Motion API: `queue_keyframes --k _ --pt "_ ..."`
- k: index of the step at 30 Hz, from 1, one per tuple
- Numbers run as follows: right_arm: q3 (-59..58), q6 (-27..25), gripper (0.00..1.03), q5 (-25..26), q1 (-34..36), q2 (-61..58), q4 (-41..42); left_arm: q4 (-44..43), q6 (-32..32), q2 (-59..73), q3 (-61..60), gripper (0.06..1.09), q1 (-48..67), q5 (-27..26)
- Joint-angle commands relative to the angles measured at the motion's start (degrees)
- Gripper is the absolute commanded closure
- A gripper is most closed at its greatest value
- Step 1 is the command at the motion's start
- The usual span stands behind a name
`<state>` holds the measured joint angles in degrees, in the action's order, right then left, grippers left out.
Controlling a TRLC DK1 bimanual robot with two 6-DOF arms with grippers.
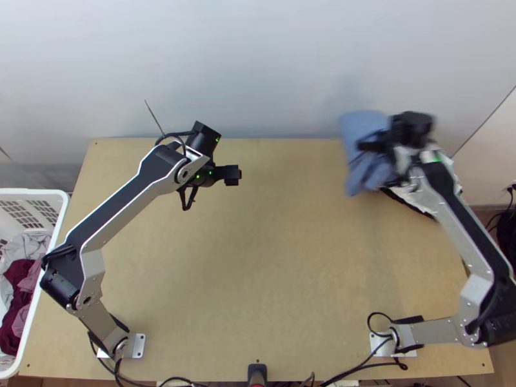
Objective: Fold the t-shirt
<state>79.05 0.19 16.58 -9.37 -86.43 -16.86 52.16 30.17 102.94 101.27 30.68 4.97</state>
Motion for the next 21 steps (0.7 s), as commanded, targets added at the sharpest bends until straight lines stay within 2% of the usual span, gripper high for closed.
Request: queue_keyframes --k 1,7,11,17,21 --pt "2.7 1.4 1.0 -6.3 16.7 2.8 -1.3 0.1 0.0 0.0 -0.6 0.1 0.0 -0.1" --pt "6.1 -0.9 1.0 -14.4 32.7 0.4 -1.3 0.1 -0.1 -0.2 -1.9 0.1 -0.3 -0.1" --pt "9.8 -3.5 1.0 -18.6 40.0 -4.0 -1.6 0.1 -0.1 -0.5 -3.0 0.1 -0.5 -0.1" --pt "12.4 -7.1 1.0 -20.4 42.1 -10.1 -1.6 0.2 -0.2 -0.6 -3.5 0.1 -1.2 -0.1" --pt "11.0 -7.0 1.0 -20.5 38.7 -13.6 -1.0 0.2 -0.2 -0.7 -3.7 0.1 -2.0 -0.1"
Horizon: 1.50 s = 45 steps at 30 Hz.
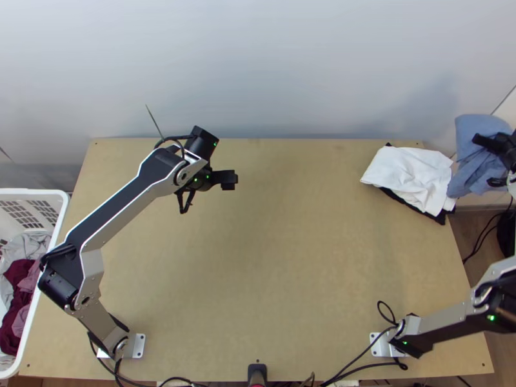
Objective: Fold the t-shirt
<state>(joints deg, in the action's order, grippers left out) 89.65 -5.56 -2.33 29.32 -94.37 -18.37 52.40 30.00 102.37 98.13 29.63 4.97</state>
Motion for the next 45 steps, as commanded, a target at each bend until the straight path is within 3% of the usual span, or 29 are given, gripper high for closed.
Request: queue_keyframes --k 1,9,16,25,27,33,35,41,45 --pt "-0.4 -1.1 1.0 -1.5 -1.5 -6.4 0.9 0.0 0.1 -0.2 -0.7 0.1 -1.2 -0.1" --pt "-3.2 7.4 1.0 -0.2 -13.8 -11.5 1.4 0.0 0.1 -1.2 -1.4 0.1 -3.2 -0.1" --pt "-6.1 13.0 1.0 -0.1 -17.9 -12.2 1.4 0.0 0.1 -2.6 -3.7 0.1 -5.4 -0.1" --pt "-17.6 10.9 0.98 -0.1 -19.4 -8.8 1.2 -0.6 0.1 -1.9 -2.9 0.1 -5.3 -0.1" --pt "-20.7 10.8 0.83 0.0 -19.9 -5.7 1.2 -0.6 0.0 -2.0 -2.8 0.1 -5.3 -0.1" --pt "-23.6 15.1 0.17 -0.2 -18.4 3.9 0.0 -1.0 -0.1 -1.9 -2.4 0.1 -4.8 -0.1" --pt "-20.9 15.8 0.03 -0.7 -17.3 5.7 -1.9 -1.0 0.1 -1.9 -2.3 0.1 -4.6 -0.1" --pt "-5.5 18.8 0.03 -3.8 -13.9 4.7 -10.6 -1.0 0.1 -1.9 -2.4 0.1 -4.0 -0.1" --pt "-0.2 20.5 0.03 -4.5 -14.2 1.3 -11.9 -1.0 0.1 -2.0 -2.5 0.1 -4.0 -0.1"
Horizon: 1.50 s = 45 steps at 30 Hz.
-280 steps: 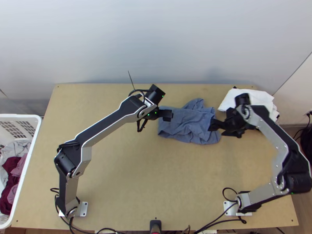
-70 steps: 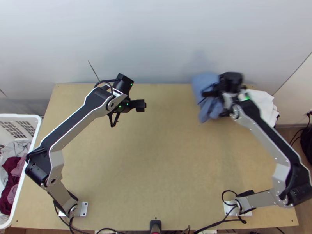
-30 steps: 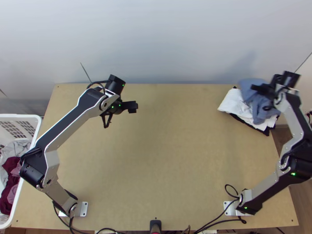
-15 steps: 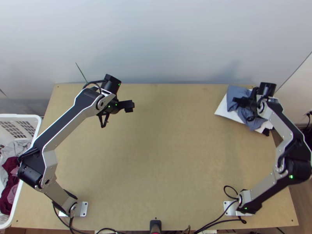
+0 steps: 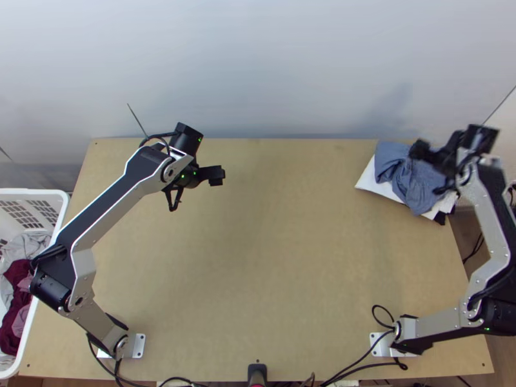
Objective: Fold the t-shirt
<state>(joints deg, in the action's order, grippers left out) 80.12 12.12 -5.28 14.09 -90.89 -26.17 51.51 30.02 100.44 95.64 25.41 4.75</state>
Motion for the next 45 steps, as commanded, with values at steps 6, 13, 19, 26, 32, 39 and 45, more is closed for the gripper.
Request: queue_keyframes --k 6,13,19,26,32,39,45 --pt "7.7 4.5 0.04 -1.5 -1.9 -11.4 1.6 -0.1 0.1 -0.2 -0.4 0.1 0.3 0.1" --pt "1.4 4.6 0.04 1.7 -6.7 -22.4 5.3 0.1 -0.3 -0.2 -0.8 0.1 -0.1 0.1" --pt "-5.8 4.0 0.04 2.3 -5.8 -23.8 12.5 0.3 -0.4 -0.7 -1.9 0.1 -0.5 0.2" --pt "-1.8 3.7 0.04 2.0 -5.2 -12.5 9.4 0.3 -0.4 -2.4 -0.5 0.1 -0.4 0.2" --pt "7.3 1.6 0.04 1.3 -5.5 -0.3 1.2 -0.9 1.0 -5.7 0.2 0.1 -0.7 2.3" --pt "5.3 0.0 0.04 1.5 -8.5 11.5 -0.6 -2.4 -0.7 -12.3 -2.6 0.1 2.4 10.5" --pt "-16.1 -0.1 0.04 4.9 -9.6 25.1 7.3 -3.4 -1.8 -20.8 -9.2 0.1 3.7 18.4"
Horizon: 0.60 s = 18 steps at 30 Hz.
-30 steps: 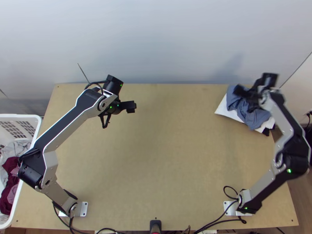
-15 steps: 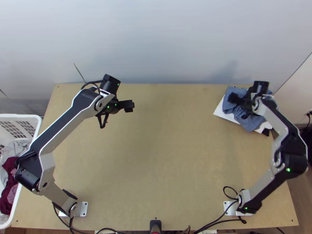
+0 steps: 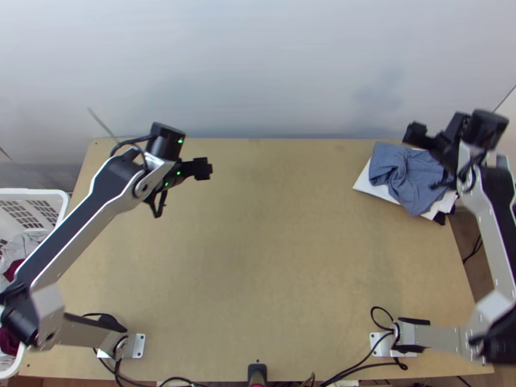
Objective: Fold the t-shirt
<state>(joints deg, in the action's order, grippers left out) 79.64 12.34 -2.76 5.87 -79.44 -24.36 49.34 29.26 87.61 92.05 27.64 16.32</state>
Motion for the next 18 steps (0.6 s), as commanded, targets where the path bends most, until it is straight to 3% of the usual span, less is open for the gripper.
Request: queue_keyframes --k 1,7,12,18 --pt "-19.1 -0.5 0.04 2.7 -1.6 16.2 6.3 -1.5 -1.2 -9.7 -7.1 0.1 1.5 7.4" --pt "-36.0 -2.8 0.04 6.8 -5.7 29.0 9.3 -6.6 -3.3 -21.5 -21.5 0.1 0.9 10.3" --pt "-48.5 -5.0 0.04 13.9 -9.2 39.9 14.8 -11.0 -6.6 -32.1 -34.8 0.1 -0.4 11.3" --pt "-65.2 -15.8 0.04 19.4 -14.7 67.4 20.3 -16.8 -12.2 -46.0 -50.0 0.1 -5.0 11.7"
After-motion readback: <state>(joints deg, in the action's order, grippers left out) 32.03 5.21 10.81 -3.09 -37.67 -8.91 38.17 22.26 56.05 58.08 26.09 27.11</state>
